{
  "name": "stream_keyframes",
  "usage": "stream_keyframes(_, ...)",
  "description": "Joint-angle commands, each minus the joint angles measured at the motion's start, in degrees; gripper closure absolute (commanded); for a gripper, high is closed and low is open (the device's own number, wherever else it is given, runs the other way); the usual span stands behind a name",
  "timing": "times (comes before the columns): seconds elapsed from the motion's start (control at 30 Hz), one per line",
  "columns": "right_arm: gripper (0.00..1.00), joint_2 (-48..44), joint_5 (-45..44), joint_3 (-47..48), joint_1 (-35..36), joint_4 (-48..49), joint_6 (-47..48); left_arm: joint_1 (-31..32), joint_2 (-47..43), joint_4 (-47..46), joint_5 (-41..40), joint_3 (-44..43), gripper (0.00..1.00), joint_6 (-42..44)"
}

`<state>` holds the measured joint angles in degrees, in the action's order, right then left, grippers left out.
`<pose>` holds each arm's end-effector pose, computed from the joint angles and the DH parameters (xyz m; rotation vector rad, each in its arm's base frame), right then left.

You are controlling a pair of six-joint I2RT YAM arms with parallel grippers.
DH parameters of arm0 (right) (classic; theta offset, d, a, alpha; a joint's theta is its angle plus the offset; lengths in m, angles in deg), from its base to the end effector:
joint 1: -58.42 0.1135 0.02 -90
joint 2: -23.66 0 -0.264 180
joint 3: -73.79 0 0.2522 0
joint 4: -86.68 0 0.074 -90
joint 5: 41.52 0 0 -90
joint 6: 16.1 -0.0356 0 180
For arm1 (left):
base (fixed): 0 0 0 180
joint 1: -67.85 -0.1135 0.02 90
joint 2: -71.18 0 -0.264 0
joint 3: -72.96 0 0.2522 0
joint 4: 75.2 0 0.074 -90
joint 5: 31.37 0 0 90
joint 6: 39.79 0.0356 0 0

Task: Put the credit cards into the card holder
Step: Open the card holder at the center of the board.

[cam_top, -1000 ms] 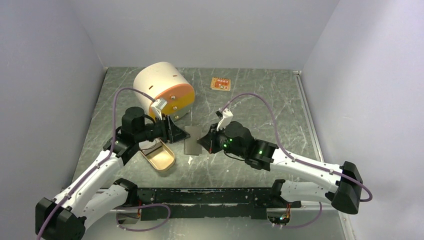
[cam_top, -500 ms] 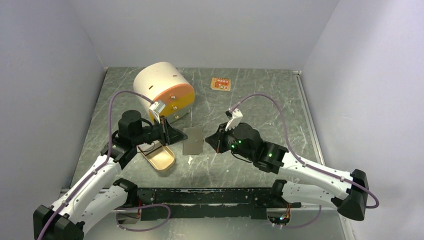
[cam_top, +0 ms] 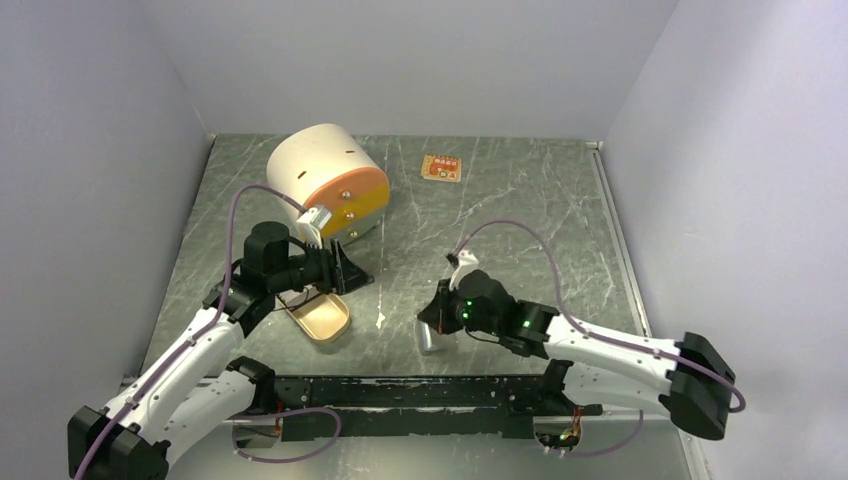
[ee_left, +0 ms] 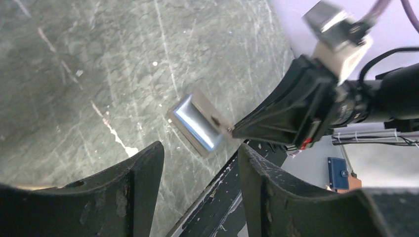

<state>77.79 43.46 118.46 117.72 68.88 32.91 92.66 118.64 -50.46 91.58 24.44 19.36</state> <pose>0.1106 0.1802 0.2358 -0.2916 2.1782 0.9665 0.1632 -0.0968 0.2710 0.2913 2.0947 -1.1764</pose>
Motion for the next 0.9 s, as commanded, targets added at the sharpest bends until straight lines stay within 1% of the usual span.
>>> stream_keyframes(0.0, 1.00, 4.9, 8.9, -1.3, -0.2, 8.1, -4.5, -0.4, -0.2, 4.9, -6.0, -2.3, 0.37, 1.6)
stream_keyframes(0.17, 1.00, 7.2, 12.8, 1.5, -0.1, 11.0, -6.4, -0.4, -0.9, 8.3, -10.8, -3.9, 0.36, 1.5)
stream_keyframes(0.2, 1.00, 7.0, 12.4, 1.9, -0.1, 10.7, -6.5, -0.4, -1.0, 9.3, -12.1, -4.3, 0.36, 1.3)
stream_keyframes(0.3, 1.00, 5.1, 7.7, 2.2, -0.5, 6.8, -5.7, -0.4, -1.1, 12.2, -15.7, -5.6, 0.36, 1.5)
stream_keyframes(0.43, 1.00, 2.7, 2.3, -2.1, -3.7, 1.9, -5.8, -0.4, -1.5, 12.5, -14.9, -5.2, 0.37, 1.6)
stream_keyframes(0.53, 1.00, 1.9, 1.8, -6.9, -6.0, 1.1, -6.2, -0.4, -1.1, 12.9, -14.1, -5.2, 0.38, 2.1)
stream_keyframes(0.8, 1.00, -1.1, -1.5, -11.9, -6.3, -3.4, -6.3, -0.4, 0.0, 15.0, -16.2, -6.5, 0.41, 1.9)
stream_keyframes(0.87, 1.00, -2.1, -2.0, -12.3, -6.3, -3.9, -6.5, -0.4, 0.2, 16.4, -19.0, -6.9, 0.41, 0.8)
